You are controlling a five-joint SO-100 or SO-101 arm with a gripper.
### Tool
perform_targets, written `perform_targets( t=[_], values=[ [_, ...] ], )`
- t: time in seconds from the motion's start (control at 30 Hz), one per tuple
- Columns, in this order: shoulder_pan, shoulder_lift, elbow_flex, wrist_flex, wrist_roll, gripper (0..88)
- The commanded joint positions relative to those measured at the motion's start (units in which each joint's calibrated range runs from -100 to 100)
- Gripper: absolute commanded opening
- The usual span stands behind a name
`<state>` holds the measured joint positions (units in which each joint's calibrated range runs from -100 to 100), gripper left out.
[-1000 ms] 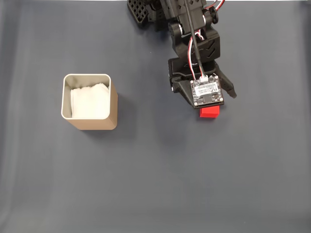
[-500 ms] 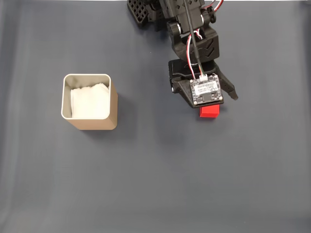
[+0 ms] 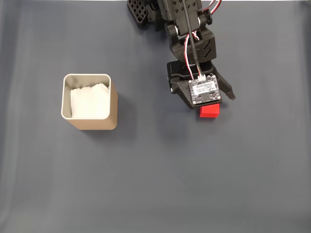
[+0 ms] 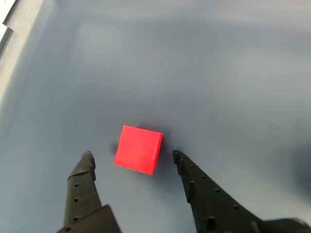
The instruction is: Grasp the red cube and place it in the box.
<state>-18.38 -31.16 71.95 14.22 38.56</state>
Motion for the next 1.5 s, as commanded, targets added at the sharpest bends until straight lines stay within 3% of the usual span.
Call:
perform_targets(
  t=[0.0, 0.57, 1.0, 1.47],
  values=[
    [0.31, 0.74, -0.30, -1.62, 0.29, 39.3],
    [-0.19, 4.03, -1.67, -3.18, -0.73, 38.4],
    [-0.19, 4.03, -2.30, -2.60, -0.44, 28.1],
    [0.59, 4.12, -2.30, -2.36, 0.00, 26.0]
  ],
)
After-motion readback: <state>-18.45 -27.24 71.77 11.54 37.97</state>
